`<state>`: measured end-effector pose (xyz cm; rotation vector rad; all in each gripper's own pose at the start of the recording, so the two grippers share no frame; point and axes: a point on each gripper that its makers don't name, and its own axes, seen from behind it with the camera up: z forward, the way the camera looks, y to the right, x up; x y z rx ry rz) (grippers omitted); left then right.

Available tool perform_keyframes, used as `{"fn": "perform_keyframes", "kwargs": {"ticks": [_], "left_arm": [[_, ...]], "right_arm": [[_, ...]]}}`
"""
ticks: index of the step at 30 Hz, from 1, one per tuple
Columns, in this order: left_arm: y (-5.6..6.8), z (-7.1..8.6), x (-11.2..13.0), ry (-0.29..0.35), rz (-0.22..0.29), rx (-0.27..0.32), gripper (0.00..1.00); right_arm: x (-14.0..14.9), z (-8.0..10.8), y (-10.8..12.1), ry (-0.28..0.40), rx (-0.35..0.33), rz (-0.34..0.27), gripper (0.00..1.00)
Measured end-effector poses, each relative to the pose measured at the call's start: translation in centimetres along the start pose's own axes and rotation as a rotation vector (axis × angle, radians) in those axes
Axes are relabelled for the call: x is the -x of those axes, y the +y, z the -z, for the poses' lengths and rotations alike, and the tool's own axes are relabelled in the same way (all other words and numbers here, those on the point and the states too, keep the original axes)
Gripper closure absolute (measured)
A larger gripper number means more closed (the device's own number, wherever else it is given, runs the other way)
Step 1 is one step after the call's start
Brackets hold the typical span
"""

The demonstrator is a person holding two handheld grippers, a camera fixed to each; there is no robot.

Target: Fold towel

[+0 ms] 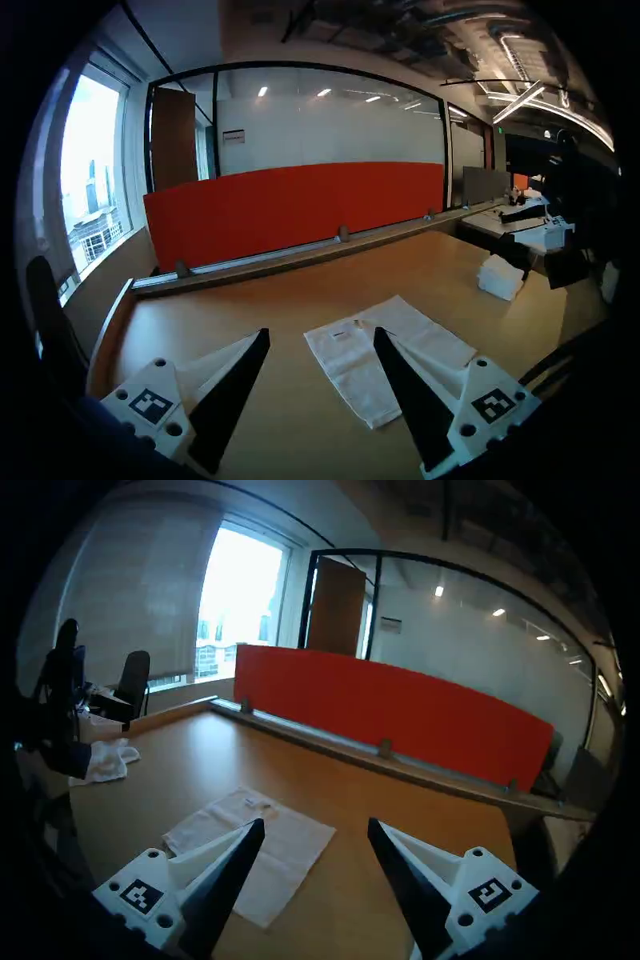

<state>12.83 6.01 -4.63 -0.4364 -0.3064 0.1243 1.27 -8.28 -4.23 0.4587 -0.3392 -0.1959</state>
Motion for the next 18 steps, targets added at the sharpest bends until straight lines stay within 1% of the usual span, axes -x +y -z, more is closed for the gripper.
{"fn": "perform_keyframes", "kwargs": {"ticks": [4,12,18], "left_arm": [[0.7,-0.8,1.5,-0.023,-0.007,0.021,0.04],[2.7,-2.6,5.0,-0.080,-0.037,0.086,0.03],[3.8,-4.0,7.7,-0.126,-0.061,0.116,0.03]], "right_arm": [[1.3,-0.7,-0.7,-0.027,-0.023,0.005,0.00],[4.7,-2.3,-2.3,-0.082,-0.071,0.011,0.00],[7.1,-3.6,-3.1,-0.113,-0.095,0.011,0.00]]}}
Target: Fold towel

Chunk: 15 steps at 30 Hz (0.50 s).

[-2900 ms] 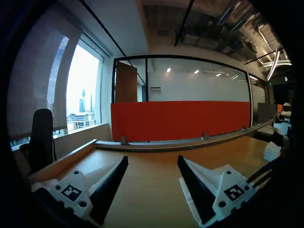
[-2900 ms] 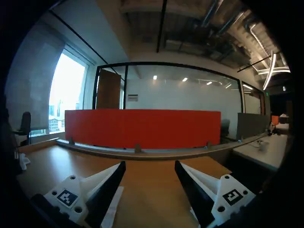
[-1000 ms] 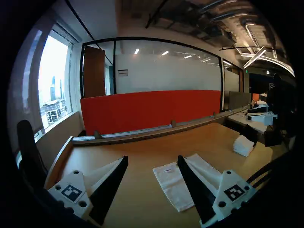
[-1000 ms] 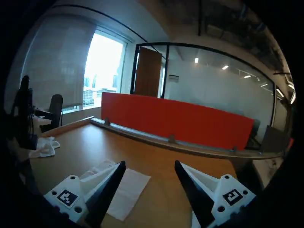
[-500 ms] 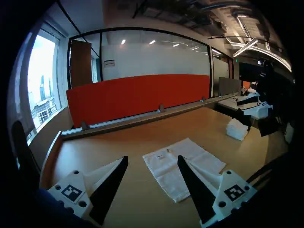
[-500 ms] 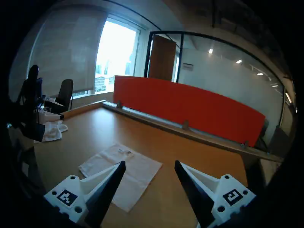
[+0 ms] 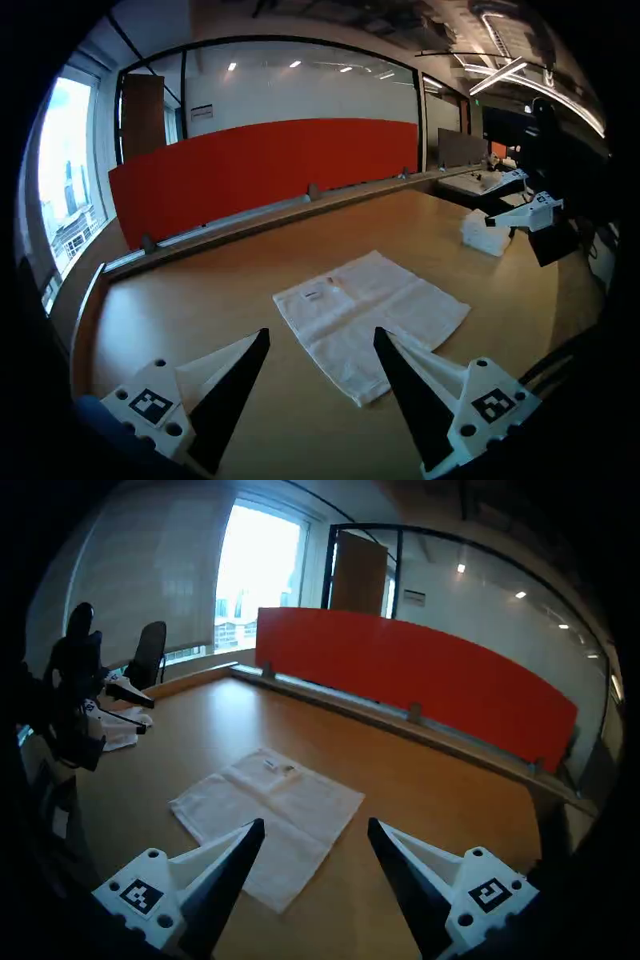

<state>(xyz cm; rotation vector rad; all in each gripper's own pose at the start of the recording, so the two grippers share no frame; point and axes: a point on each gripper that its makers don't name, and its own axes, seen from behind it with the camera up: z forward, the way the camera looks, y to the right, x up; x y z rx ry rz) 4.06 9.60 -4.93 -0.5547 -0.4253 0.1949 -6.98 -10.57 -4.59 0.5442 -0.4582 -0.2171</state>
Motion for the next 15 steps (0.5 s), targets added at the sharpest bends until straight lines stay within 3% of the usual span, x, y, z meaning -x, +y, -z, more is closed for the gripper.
{"fn": "perform_keyframes", "kwargs": {"ticks": [15], "left_arm": [[2.1,-3.7,6.6,-0.132,-0.019,0.075,0.03]], "right_arm": [[7.4,-4.2,-2.3,-0.130,-0.081,0.028,0.00]]}}
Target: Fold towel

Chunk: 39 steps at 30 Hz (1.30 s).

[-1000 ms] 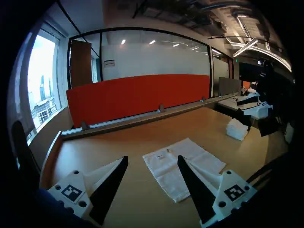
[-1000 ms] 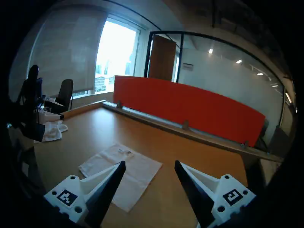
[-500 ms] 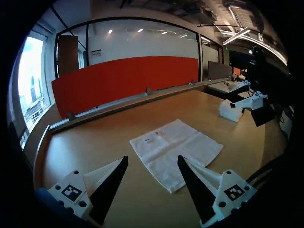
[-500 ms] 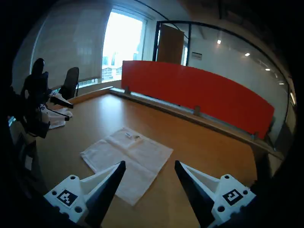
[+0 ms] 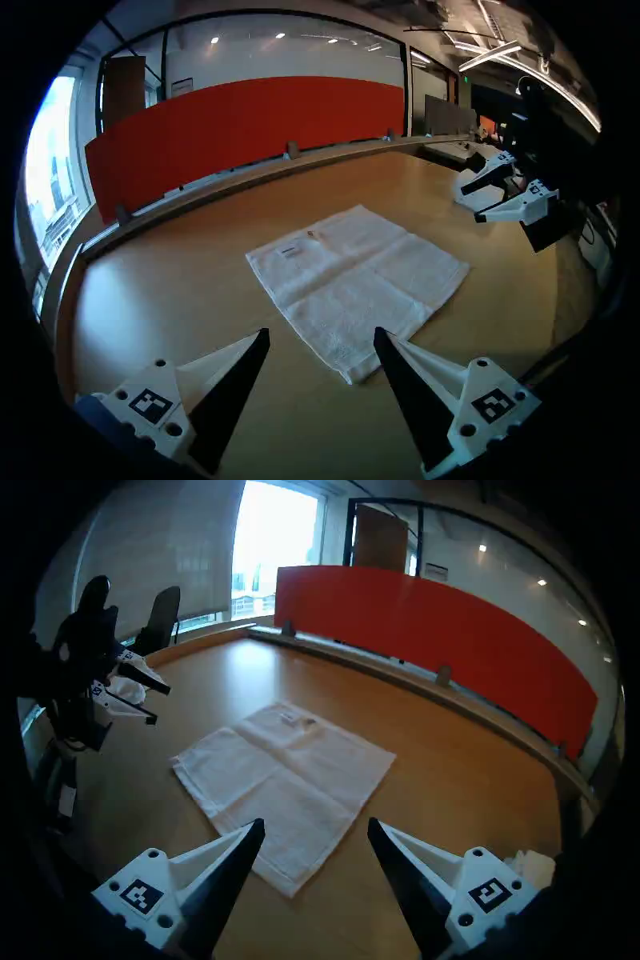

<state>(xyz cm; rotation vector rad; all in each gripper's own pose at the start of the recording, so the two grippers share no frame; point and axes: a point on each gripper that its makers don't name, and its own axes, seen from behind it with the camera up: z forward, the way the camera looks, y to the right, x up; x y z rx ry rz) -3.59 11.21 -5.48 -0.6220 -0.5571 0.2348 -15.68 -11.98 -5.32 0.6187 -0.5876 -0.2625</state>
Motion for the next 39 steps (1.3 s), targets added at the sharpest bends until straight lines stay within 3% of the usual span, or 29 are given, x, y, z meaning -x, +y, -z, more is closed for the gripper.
{"fn": "perform_keyframes", "kwargs": {"ticks": [17,39], "left_arm": [[2.1,-3.6,4.7,-0.120,-0.025,0.074,0.03],[3.4,-5.3,8.1,-0.247,-0.038,0.114,0.03]], "right_arm": [[6.0,-3.2,-1.3,-0.111,-0.055,-0.001,0.00],[10.4,-3.9,-1.8,-0.212,-0.105,0.014,0.06]]}}
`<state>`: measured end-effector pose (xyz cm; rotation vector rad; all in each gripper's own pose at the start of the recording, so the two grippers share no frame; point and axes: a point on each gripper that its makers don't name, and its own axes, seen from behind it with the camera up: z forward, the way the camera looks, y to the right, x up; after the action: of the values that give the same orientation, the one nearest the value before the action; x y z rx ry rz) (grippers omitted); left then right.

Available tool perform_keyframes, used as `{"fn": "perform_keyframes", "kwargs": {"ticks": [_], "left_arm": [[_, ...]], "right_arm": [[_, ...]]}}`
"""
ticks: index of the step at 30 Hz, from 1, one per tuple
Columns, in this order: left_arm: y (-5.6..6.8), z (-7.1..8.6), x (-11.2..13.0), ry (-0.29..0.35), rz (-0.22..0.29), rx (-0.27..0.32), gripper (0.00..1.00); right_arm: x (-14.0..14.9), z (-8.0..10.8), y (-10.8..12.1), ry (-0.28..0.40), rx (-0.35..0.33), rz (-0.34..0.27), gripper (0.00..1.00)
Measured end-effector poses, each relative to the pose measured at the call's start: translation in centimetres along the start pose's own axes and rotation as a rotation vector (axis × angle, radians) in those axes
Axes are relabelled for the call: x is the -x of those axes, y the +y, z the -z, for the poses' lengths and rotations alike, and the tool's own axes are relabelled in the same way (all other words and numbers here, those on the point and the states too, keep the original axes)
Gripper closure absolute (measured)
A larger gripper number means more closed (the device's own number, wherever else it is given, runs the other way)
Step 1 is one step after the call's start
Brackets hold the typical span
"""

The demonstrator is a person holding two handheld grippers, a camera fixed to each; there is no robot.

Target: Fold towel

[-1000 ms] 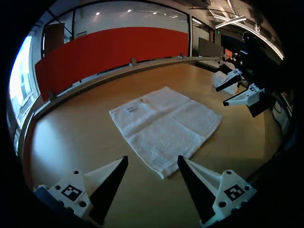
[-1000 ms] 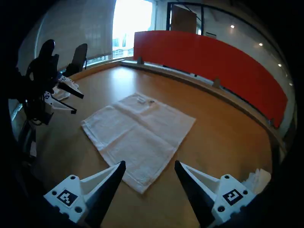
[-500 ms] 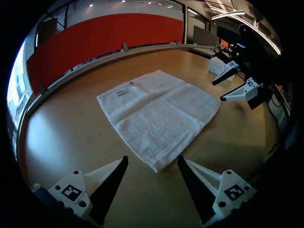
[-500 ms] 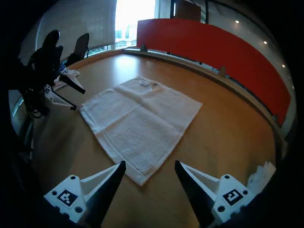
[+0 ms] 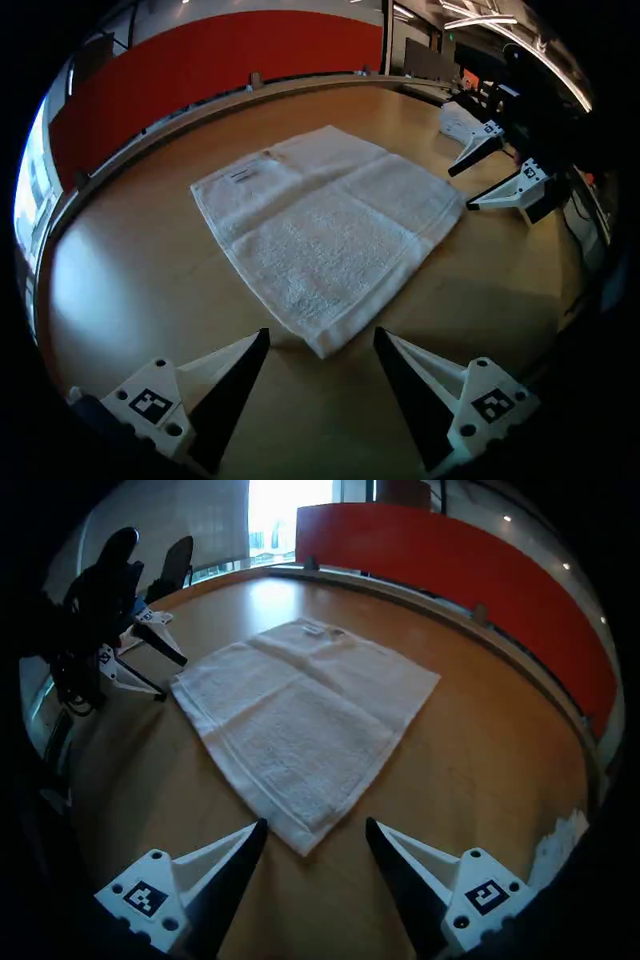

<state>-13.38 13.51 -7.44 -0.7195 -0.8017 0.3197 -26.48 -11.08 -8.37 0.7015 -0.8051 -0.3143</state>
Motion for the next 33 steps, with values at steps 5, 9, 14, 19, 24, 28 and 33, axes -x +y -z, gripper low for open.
{"fn": "perform_keyframes", "kwargs": {"ticks": [5,9,14,19,24,28,33], "left_arm": [[0.21,-0.32,0.12,-0.007,0.000,-0.003,0.04],[0.21,-0.36,0.09,-0.008,0.004,-0.005,0.04],[0.24,-0.37,0.16,-0.009,0.004,-0.007,0.04],[0.17,-0.34,0.21,-0.015,0.008,-0.010,0.08],[0.15,-0.31,0.25,-0.021,0.012,-0.015,0.14],[0.21,-0.31,0.25,-0.024,0.011,-0.015,0.17],[0.24,-0.32,0.25,-0.027,0.011,-0.014,0.18]], "right_arm": [[0.25,-0.18,0.15,-0.004,-0.003,-0.002,0.08],[0.31,-0.26,0.05,-0.004,-0.011,-0.001,0.10],[0.36,-0.16,-0.29,-0.004,-0.025,-0.002,0.16],[0.42,0.03,-0.43,-0.001,-0.030,-0.003,0.26],[0.37,-0.06,-0.48,-0.002,-0.032,-0.003,0.35],[0.36,-0.17,-0.58,-0.005,-0.036,0.002,0.39],[0.32,-0.23,-0.65,-0.007,-0.043,0.005,0.48]]}}
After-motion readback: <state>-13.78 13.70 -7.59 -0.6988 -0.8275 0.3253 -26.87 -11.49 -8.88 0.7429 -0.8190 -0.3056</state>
